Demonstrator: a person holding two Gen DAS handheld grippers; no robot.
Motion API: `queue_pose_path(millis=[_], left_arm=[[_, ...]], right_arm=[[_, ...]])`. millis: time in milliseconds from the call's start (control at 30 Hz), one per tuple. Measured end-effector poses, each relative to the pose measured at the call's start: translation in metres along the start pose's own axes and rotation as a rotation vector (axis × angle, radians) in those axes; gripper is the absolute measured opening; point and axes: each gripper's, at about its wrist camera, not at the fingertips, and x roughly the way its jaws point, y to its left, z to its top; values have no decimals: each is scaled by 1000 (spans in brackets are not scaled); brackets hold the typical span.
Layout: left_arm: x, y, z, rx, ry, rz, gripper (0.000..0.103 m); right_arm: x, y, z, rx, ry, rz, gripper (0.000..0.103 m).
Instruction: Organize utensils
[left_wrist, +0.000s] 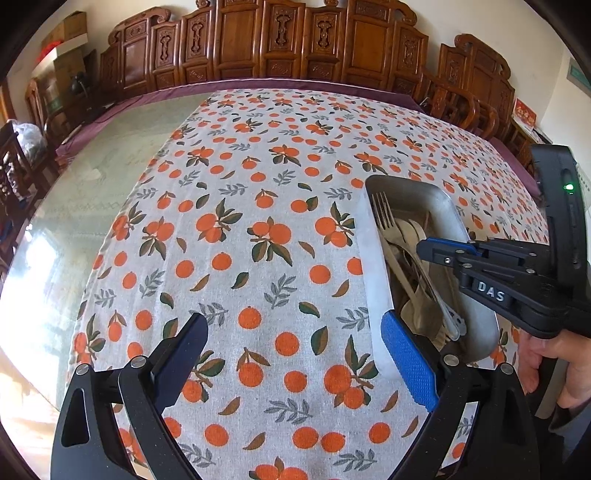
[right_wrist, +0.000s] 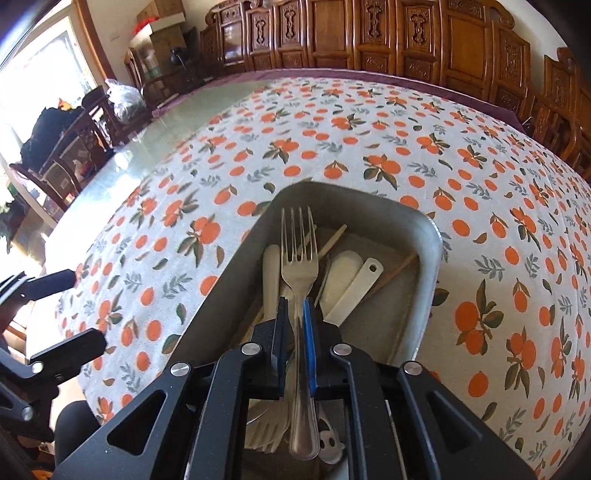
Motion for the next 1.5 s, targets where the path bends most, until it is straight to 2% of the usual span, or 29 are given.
queue_pose_path(millis=[200,267,367,433,567,633,833,1100,1500], left_arm=[[-10,-15,2,20,-34,-1,91],[-16,-21,3,28,-49,-3,92],[-25,-34,4,46,-75,-7,95],[-30,-46,3,67,-82,-9,95],[-38,-67,-1,90,-90,-7,95],[-43,-77,-3,96,-96,-12,95],[-66,-108,-13,103,-123,-53,95],[-106,-140,-30,94,-187,-45,95],[-168,-163,-57,126,-273,-50,95]], right_arm=[[-41,-7,-13,-13,-79,-16,11],[-59,-11,-20,-15,-117,-32,15],[-86,-19,-33,2,-170,-52,29],[-99,-25,-39,18,-191,-64,43],[-131,-36,-55,49,-233,-90,58],[-145,-41,-63,69,-254,-115,76],[-192,-54,-88,111,-312,-158,99],[-241,-57,-129,115,-371,-243,100],[-290,-60,-169,151,-445,-258,100]])
